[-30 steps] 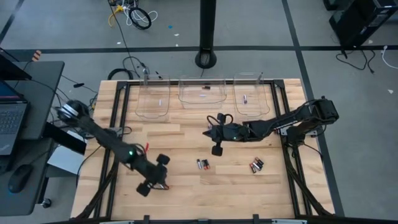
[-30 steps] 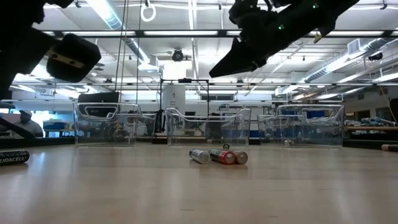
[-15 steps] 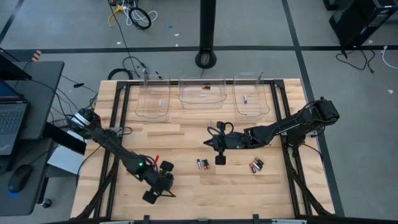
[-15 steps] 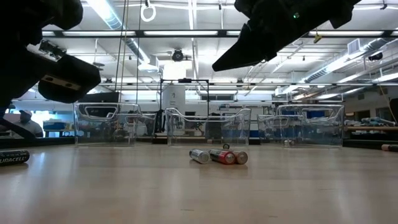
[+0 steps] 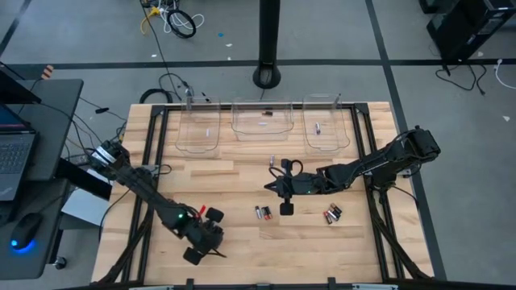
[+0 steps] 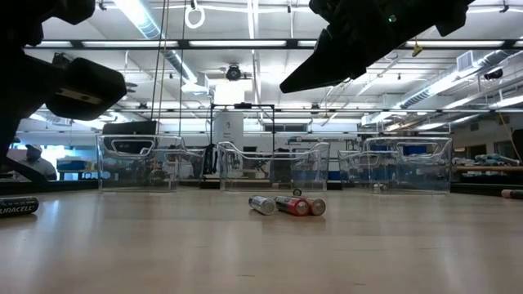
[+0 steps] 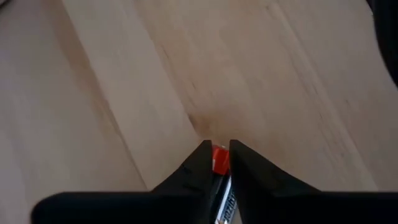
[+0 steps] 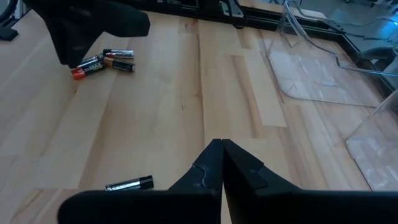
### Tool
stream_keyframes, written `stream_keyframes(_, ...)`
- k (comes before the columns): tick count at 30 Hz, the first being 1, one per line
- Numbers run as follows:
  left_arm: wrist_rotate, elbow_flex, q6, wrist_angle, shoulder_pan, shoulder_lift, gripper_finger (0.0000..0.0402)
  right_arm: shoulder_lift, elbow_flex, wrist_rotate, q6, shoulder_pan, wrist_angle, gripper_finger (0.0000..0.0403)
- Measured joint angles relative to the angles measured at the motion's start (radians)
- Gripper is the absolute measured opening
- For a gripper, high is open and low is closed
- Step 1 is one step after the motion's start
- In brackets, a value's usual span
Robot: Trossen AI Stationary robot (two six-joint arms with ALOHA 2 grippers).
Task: Sort batteries
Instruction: Put the orange battery into the left transparent bin
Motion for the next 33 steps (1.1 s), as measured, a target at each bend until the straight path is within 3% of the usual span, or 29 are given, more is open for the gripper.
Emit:
stream_keyframes(12, -0.016, 0.0, 0.0, 0.005, 0.001, 0.004, 0.0157, 0.0, 0.0, 0.0, 0.001, 0.0, 0.0, 0.0016)
stream_keyframes(33, -0.001, 0.046, -0.005, -0.062, 0.004, 0.106, 0.0147, 0.0, -0.079, 0.003, 0.042, 0.0, 0.082, 0.0021)
